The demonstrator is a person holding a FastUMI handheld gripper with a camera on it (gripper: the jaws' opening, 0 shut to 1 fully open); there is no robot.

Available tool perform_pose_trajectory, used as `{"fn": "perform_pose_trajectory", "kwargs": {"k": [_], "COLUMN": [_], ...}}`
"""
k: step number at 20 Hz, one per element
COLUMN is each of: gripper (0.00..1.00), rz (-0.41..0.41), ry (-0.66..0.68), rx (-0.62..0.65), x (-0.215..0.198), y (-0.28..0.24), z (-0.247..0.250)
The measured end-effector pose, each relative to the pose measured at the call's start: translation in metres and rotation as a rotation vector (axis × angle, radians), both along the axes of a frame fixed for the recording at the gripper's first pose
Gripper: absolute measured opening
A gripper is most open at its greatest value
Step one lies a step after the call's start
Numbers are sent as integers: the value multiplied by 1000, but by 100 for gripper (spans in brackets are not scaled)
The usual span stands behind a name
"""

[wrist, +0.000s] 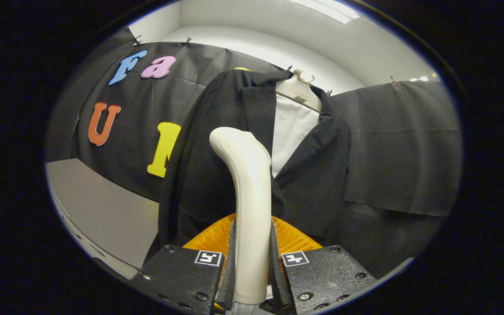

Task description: Iron the clothes twice with a garment steamer, once on the left side and once on the right side.

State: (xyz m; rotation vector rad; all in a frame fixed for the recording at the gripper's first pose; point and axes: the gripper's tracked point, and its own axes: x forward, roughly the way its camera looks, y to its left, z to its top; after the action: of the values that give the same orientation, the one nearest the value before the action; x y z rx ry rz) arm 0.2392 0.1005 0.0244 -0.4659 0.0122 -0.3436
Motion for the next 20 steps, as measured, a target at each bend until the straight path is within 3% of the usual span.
{"fn": "perform_pose_trajectory", "kwargs": {"k": [20], "gripper": [37], "rz": [-66], "ry": [219], "rx": [29], "x": [-11], "y": [-33], "z": [-130]}}
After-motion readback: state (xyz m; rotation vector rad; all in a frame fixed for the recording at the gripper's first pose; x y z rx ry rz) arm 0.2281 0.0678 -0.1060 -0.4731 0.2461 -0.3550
